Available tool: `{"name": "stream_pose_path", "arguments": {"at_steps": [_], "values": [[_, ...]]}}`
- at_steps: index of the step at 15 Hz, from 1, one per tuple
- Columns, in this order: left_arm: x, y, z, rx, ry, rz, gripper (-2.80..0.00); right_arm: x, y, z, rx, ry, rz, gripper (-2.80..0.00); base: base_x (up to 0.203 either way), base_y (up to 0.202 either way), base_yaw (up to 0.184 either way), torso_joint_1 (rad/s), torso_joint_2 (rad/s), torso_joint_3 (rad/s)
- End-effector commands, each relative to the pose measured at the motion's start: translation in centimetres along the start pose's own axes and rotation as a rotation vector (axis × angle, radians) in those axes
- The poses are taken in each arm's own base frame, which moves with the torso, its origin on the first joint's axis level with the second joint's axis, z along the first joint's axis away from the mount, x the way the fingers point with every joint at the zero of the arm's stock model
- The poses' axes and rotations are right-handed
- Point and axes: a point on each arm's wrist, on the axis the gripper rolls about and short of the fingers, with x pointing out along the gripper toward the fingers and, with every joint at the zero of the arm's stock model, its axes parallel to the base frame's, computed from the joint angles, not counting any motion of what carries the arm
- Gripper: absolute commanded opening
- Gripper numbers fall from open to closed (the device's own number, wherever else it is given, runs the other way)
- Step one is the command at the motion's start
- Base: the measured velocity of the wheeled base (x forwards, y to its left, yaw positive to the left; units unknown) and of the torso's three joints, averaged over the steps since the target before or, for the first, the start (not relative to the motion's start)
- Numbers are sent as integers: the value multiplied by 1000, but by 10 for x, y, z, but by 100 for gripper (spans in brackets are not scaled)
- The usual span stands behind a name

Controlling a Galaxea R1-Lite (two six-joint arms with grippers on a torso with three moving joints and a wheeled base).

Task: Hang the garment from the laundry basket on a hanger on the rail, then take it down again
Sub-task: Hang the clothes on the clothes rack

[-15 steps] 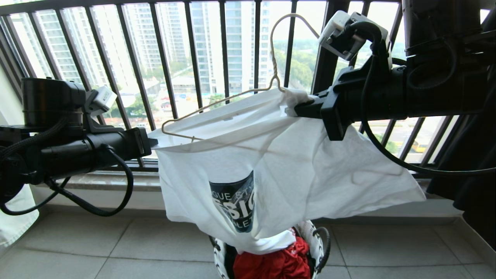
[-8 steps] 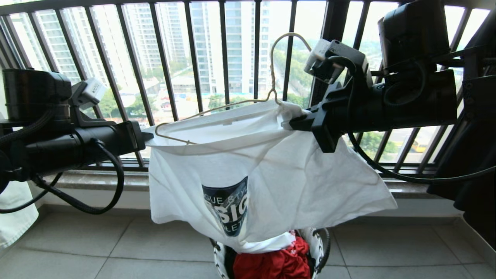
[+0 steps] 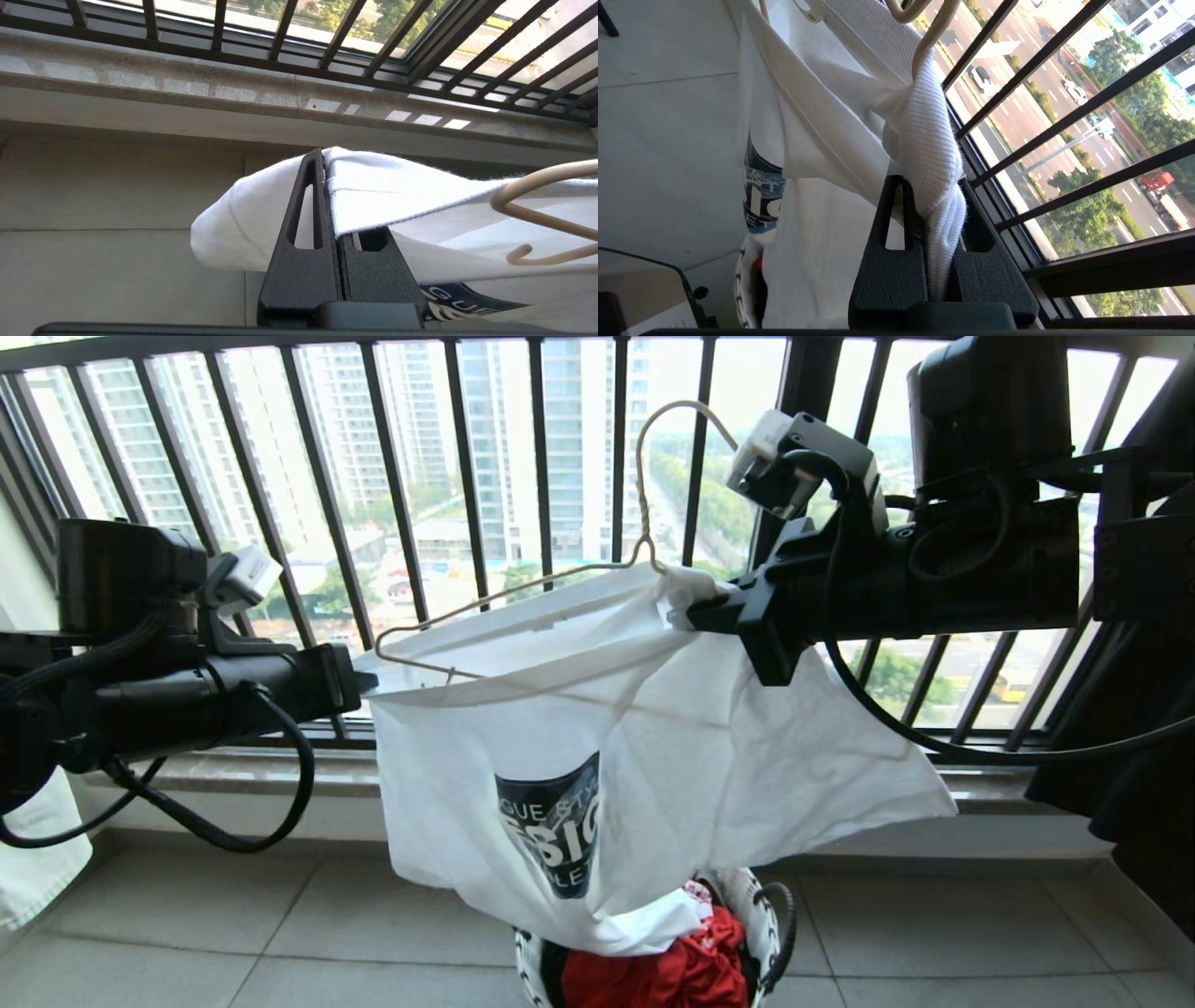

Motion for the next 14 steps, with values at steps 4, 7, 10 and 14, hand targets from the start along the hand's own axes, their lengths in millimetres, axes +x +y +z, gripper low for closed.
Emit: {"name": "stream_pose_path", "arguments": {"at_steps": [4,7,10,14], "values": [[17,5,-8,0,66,25,-280,-12,-1,5,5,-24,-9,-280,0,0,0,0,0,0],[17,9,-3,-9,49,37,-280,-13,3,0,-6,-6,5,-280,0,0,0,0,0,0],[19,12,5,-25,28,47,-280,-11,5,-5,-20,7,15,-280,0,0,0,0,0,0],[11,10,12,-39,-5,39,-280,-1,5,-10,-27,30,21,-280,0,0,0,0,0,0]]}}
